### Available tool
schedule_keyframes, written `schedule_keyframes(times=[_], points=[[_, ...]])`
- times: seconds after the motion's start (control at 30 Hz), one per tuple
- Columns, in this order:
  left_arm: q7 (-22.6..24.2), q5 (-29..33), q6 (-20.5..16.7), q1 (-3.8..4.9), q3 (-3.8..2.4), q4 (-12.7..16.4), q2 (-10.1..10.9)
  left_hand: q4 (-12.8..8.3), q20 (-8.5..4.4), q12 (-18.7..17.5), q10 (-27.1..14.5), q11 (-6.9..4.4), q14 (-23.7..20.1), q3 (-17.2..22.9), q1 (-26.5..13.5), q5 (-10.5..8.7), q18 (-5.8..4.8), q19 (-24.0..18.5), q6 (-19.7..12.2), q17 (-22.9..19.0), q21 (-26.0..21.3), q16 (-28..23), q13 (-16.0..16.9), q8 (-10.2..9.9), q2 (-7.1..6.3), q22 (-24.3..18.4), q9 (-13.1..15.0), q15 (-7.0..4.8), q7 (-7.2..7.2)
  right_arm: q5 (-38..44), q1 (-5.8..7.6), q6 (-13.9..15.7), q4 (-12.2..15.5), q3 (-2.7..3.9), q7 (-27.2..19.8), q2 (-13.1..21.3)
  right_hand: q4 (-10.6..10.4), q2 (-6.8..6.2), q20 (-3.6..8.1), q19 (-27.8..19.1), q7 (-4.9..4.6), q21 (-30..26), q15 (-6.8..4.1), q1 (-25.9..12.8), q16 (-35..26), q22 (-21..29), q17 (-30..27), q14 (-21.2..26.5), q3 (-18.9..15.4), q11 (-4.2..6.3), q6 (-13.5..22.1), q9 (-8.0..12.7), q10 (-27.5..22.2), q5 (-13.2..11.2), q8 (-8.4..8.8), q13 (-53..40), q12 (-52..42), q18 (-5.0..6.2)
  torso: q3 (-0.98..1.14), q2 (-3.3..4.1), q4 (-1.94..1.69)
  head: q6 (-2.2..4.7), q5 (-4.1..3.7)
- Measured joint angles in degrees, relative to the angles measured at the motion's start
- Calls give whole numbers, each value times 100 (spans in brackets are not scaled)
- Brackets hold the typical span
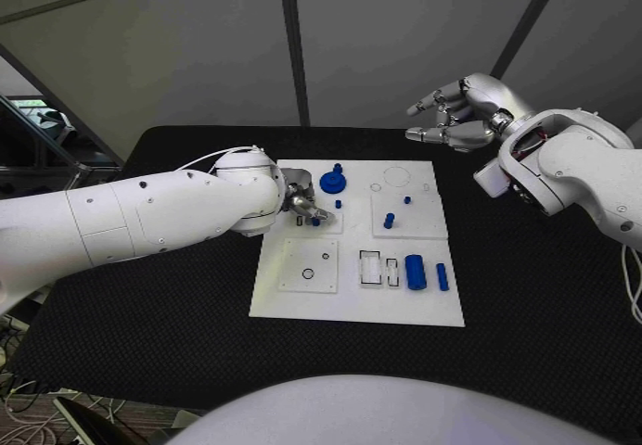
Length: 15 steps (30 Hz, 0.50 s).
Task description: Assemble the parts on the task board
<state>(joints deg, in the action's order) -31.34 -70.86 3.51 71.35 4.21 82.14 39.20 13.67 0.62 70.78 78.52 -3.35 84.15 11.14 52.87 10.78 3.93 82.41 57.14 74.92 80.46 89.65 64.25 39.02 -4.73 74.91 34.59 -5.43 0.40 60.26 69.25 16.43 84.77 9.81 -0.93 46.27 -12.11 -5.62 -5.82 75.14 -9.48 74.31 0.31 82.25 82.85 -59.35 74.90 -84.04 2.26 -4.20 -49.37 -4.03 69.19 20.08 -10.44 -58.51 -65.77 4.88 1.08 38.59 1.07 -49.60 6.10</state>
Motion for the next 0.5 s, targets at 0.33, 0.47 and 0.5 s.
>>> schedule_keyframes(times=[0.33,0.47,0.5], points=[[-1,0,-5,-1,-42,6,28,32,0,0,0,0,0,-63,0,0,0,0,20,0,0,0,0,1,0,0,0,0,20,0,0,-4,-5,0,1,3,0,0,0,0,0,0,0,0,0,8,0,0,0,0,0,0,0,0,0,-1,0,0,0,-1,-1,7,0],[-1,1,-7,-5,-190,7,29,55,0,0,0,0,0,-86,23,-26,0,0,20,0,0,0,-4,-20,22,0,0,0,20,1,0,-6,-4,0,1,9,0,0,0,0,0,0,0,0,0,8,0,0,0,0,0,-1,0,0,0,-1,0,0,0,0,-1,6,0],[-1,1,-10,-5,-237,9,30,68,0,0,0,0,0,-102,23,-26,0,0,20,0,0,0,-12,-20,22,0,0,0,20,1,0,-6,-4,0,1,11,0,0,0,0,0,0,0,0,0,8,0,0,0,0,0,0,0,0,0,-1,0,0,0,-1,-1,6,-4]])
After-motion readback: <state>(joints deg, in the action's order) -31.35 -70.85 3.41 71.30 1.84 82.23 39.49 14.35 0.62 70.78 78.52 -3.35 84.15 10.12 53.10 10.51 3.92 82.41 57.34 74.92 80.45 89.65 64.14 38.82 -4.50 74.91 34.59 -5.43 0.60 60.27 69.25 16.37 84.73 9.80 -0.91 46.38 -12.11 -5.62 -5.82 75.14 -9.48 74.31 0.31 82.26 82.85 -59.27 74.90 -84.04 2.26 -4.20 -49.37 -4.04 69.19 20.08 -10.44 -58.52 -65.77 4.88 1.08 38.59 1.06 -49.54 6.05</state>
